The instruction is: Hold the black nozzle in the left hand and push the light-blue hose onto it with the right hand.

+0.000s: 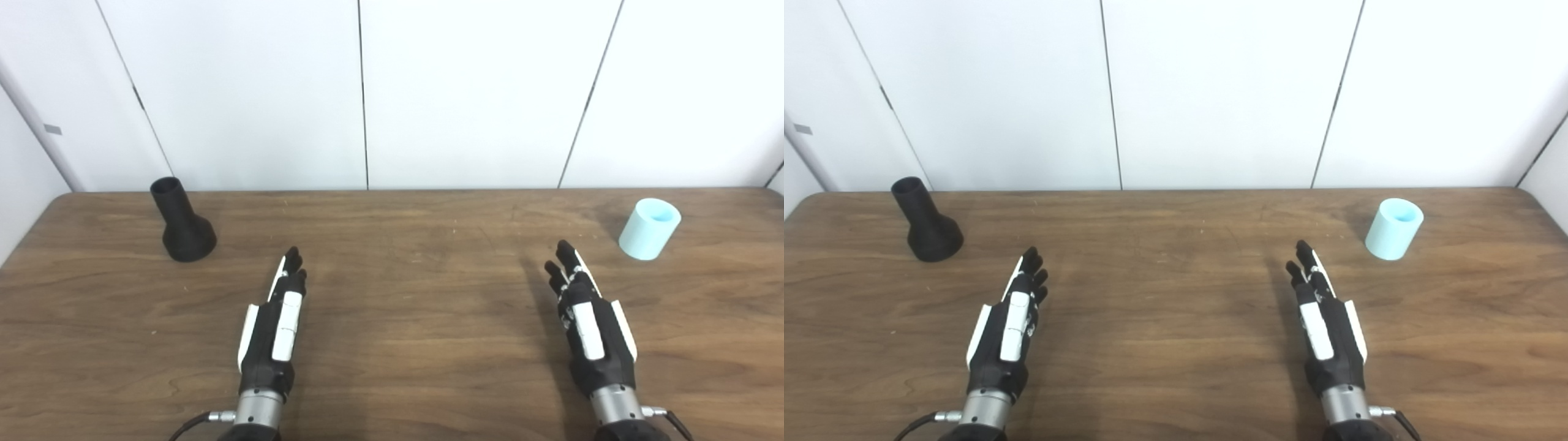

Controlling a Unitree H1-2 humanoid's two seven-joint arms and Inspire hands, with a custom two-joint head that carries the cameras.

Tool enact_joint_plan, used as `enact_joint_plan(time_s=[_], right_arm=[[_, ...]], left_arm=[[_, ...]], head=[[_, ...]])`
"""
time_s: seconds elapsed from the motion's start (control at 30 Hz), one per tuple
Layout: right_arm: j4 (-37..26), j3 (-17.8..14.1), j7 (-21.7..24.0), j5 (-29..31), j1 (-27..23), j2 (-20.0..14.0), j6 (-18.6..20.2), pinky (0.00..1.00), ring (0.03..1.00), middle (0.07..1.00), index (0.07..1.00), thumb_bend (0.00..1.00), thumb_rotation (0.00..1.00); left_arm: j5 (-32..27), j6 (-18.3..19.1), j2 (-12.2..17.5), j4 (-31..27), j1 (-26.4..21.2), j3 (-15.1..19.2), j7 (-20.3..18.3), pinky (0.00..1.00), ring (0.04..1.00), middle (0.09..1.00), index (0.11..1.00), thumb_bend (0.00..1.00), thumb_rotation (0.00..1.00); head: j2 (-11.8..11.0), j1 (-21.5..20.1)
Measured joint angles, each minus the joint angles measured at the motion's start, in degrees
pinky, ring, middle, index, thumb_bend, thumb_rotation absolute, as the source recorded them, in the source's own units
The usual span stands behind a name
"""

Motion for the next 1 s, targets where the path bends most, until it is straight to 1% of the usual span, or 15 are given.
enact_joint_plan(time_s=[0.07, 0.1, 0.2, 0.27, 0.33, 0.4, 0.5, 0.57, 0.63, 0.67, 0.73, 0.8, 0.9, 0.93, 1.0], right_arm=[[0.0, 0.0, 0.0, 0.0, 0.0, 0.0, 0.0, 0.99, 0.958, 0.986, 0.956, 0.67, 0.82], [0.0, 0.0, 0.0, 0.0, 0.0, 0.0, 0.0, 0.99, 0.958, 0.986, 0.956, 0.67, 0.82], [0.2, -0.2, 0.1, 0.4, 0.0, -0.2, -0.1, 1.00, 0.960, 0.986, 0.961, 0.69, 0.82], [0.9, -0.4, 0.7, 0.8, 0.0, -0.6, -0.2, 1.00, 0.966, 0.988, 0.967, 0.70, 0.82], [1.3, -0.6, 1.4, 1.4, -0.2, -1.3, -0.9, 1.00, 0.962, 0.988, 0.978, 0.69, 0.83], [2.1, -1.0, 1.9, 2.0, -0.7, -2.2, -2.0, 1.00, 0.957, 0.987, 0.982, 0.68, 0.83], [3.4, -1.9, 2.3, 2.8, -1.6, -3.1, -3.8, 1.00, 0.951, 0.983, 0.978, 0.67, 0.83], [3.7, -2.0, 2.5, 3.0, -1.8, -3.4, -4.9, 1.00, 0.950, 0.981, 0.976, 0.68, 0.83], [3.8, -2.0, 2.8, 3.1, -1.8, -3.4, -5.2, 1.00, 0.949, 0.980, 0.976, 0.68, 0.83], [4.0, -2.0, 3.0, 3.1, -1.8, -3.4, -5.3, 0.99, 0.946, 0.979, 0.973, 0.68, 0.83], [4.2, -2.0, 3.5, 3.5, -1.8, -3.4, -5.8, 0.98, 0.942, 0.976, 0.969, 0.68, 0.83], [4.5, -2.0, 3.7, 3.9, -1.9, -3.4, -7.0, 0.97, 0.940, 0.974, 0.967, 0.68, 0.82], [4.8, -2.0, 3.8, 3.9, -2.0, -3.4, -7.5, 0.97, 0.938, 0.972, 0.963, 0.68, 0.82], [5.0, -2.0, 3.7, 3.9, -2.0, -3.4, -7.7, 0.97, 0.936, 0.971, 0.958, 0.68, 0.82], [5.3, -1.9, 3.7, 3.7, -2.1, -3.3, -8.4, 0.97, 0.936, 0.970, 0.956, 0.68, 0.82]], left_arm=[[0.0, 0.0, 0.0, 0.0, 0.0, 0.0, 0.0, 1.00, 1.000, 1.000, 1.000, 0.65, 0.97], [0.0, 0.0, 0.0, 0.0, 0.0, 0.0, 0.0, 1.00, 1.000, 1.000, 1.000, 0.65, 0.97], [0.2, 0.0, -0.2, 0.0, 0.0, -0.4, 0.2, 1.00, 1.000, 1.000, 1.000, 0.66, 0.96], [0.4, -0.2, -0.7, 0.2, 0.0, -0.7, 0.4, 1.00, 1.000, 1.000, 1.000, 0.67, 0.96], [0.6, -1.2, -1.5, 1.2, 0.0, -1.3, 0.7, 1.00, 1.000, 1.000, 1.000, 0.68, 0.95], [0.9, -2.2, -2.3, 2.6, 0.0, -1.9, 0.9, 1.00, 1.000, 1.000, 1.000, 0.70, 0.94], [1.1, -2.7, -3.0, 3.5, 0.1, -2.3, 1.2, 1.00, 1.000, 1.000, 1.000, 0.72, 0.93], [1.2, -4.0, -3.1, 4.3, 0.0, -2.3, 1.7, 1.00, 1.000, 1.000, 1.000, 0.72, 0.93], [1.3, -4.3, -3.1, 4.4, 0.0, -2.3, 1.8, 1.00, 1.000, 1.000, 1.000, 0.72, 0.93], [1.3, -4.5, -3.1, 4.4, 0.0, -2.2, 1.8, 1.00, 1.000, 1.000, 1.000, 0.72, 0.93], [1.2, -5.0, -3.0, 4.9, 0.0, -1.9, 1.9, 1.00, 1.000, 1.000, 1.000, 0.70, 0.94], [1.1, -5.6, -2.5, 5.2, -0.1, -1.2, 1.9, 1.00, 1.000, 1.000, 1.000, 0.70, 0.94], [1.2, -6.5, -1.2, 5.5, -0.6, 0.3, 2.0, 1.00, 1.000, 1.000, 1.000, 0.70, 0.93], [1.2, -6.9, -0.6, 5.8, -1.0, 1.0, 2.3, 1.00, 1.000, 1.000, 1.000, 0.72, 0.91], [1.7, -8.2, 0.3, 6.6, -1.6, 2.7, 3.4, 1.00, 1.000, 1.000, 1.000, 0.73, 0.89]], head=[[-0.4, 0.7], [-1.3, 1.9], [-1.8, 3.1], [-3.3, 6.3], [-4.2, 8.0], [-4.7, 8.6], [-5.8, 9.1], [-5.8, 9.1], [-5.8, 9.1], [-7.0, 9.5], [-7.6, 9.3], [-8.3, 9.1], [-8.3, 9.1], [-8.9, 9.1], [-9.4, 8.9]])
